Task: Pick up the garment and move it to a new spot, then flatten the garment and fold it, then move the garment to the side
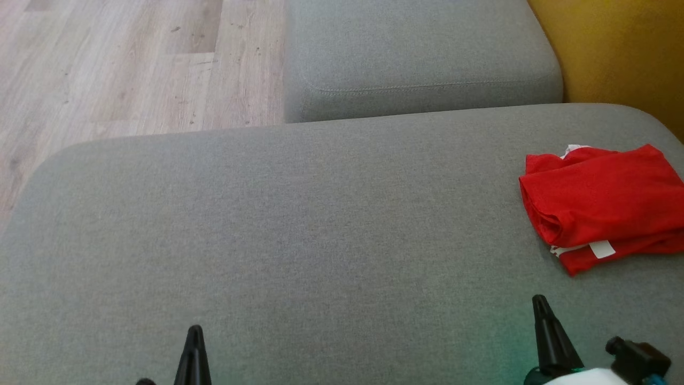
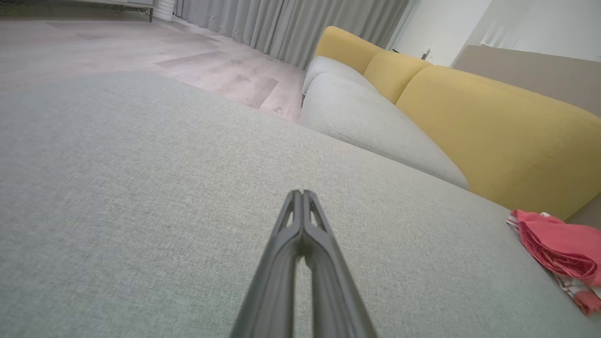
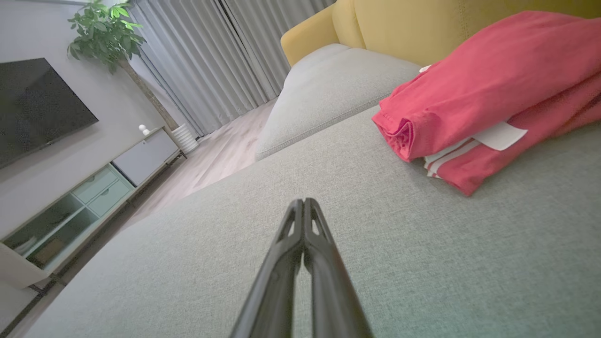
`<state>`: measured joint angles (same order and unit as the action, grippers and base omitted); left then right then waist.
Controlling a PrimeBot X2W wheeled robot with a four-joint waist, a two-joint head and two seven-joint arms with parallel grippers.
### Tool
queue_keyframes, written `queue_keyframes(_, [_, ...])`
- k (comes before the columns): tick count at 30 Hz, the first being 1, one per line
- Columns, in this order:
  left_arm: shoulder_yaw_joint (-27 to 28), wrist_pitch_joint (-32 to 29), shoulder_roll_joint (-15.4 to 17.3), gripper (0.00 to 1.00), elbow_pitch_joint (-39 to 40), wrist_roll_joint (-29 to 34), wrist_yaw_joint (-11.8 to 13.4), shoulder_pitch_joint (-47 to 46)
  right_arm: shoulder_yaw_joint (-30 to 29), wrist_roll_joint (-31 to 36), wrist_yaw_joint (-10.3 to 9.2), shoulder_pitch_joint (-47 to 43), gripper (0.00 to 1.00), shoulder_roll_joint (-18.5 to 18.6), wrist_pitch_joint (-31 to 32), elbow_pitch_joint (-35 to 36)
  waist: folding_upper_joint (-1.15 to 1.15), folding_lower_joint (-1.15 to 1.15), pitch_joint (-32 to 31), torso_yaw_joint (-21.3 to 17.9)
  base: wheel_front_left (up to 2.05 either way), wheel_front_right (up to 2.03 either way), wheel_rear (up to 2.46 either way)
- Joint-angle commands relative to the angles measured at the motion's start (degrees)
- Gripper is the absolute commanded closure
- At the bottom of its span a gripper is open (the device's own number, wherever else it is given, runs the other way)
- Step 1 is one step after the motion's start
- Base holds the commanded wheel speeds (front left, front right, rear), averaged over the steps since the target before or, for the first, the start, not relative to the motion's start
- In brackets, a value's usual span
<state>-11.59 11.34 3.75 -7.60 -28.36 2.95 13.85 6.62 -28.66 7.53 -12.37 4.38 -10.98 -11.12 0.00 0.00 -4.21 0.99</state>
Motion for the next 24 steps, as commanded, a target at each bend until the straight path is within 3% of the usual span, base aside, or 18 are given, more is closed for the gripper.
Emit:
queue_keyframes(1, [1.24, -0.4, 0.59, 1.0, 1.27, -2.18, -0.49, -3.12, -0.39, -2.31, -0.01, 2.99, 1.0, 0.61, 0.45, 1.54, 0.0, 0.0, 0.09, -0.02, 0.0, 0.0, 0.0])
queue_keyframes(24, [4.13, -3.6, 0.98, 1.0, -0.37, -17.22, -2.79, -6.94, -2.48, -17.13, -0.02, 6.51, 1.0, 0.74, 3.68, 0.58, 0.0, 0.0, 1.09, -0.24, 0.0, 0.0, 0.0])
